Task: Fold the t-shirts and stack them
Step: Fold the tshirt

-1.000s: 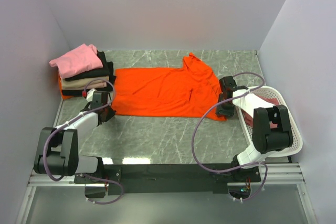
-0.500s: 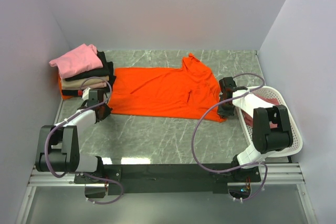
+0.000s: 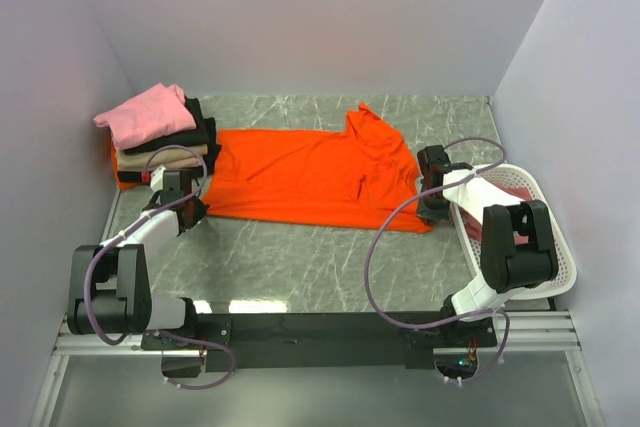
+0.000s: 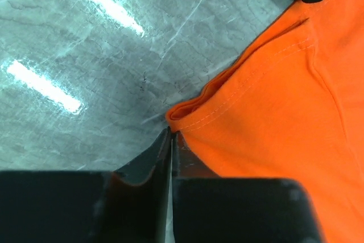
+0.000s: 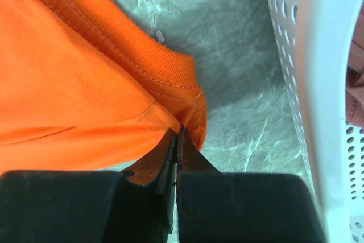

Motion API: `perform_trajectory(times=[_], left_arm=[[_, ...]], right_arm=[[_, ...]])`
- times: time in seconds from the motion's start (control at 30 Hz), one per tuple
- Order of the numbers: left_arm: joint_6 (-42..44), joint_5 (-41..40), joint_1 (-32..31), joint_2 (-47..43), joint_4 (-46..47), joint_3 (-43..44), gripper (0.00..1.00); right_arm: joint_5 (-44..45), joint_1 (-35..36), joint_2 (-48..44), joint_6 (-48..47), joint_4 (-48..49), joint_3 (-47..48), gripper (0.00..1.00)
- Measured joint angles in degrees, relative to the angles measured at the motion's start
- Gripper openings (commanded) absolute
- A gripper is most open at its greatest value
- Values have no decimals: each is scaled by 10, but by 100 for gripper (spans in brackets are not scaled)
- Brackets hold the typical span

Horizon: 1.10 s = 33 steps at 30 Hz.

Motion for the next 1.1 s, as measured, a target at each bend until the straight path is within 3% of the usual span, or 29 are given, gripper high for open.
perform_trajectory(times=[0.03, 0.13, 0.17, 0.27, 0.47, 0.6, 0.87, 1.1], left_arm=[[1, 0, 0, 0, 0, 0, 24], [5, 0, 1, -4, -2, 0, 49], [6, 0, 2, -10, -5, 0, 63], [2, -1, 2, -39, -16, 0, 78], [-4, -16, -24, -104, -44, 9, 84], [-6, -27, -76, -95, -43, 37, 84], [-6, -15, -200, 82, 14, 146, 85], [-3, 16, -210, 186, 45, 171, 85]], right_arm=[[0, 0, 0, 0, -1, 0, 14], [3, 0, 0, 0, -5, 0, 37], [7, 0, -1, 2, -8, 0, 40], [15, 0, -15, -2, -22, 1, 47], [23, 16, -69, -6, -54, 38, 50], [-10, 42, -74, -15, -47, 89, 49], [-127, 67, 32, -26, 24, 170, 49], [-184, 69, 121, -20, 66, 155, 48]])
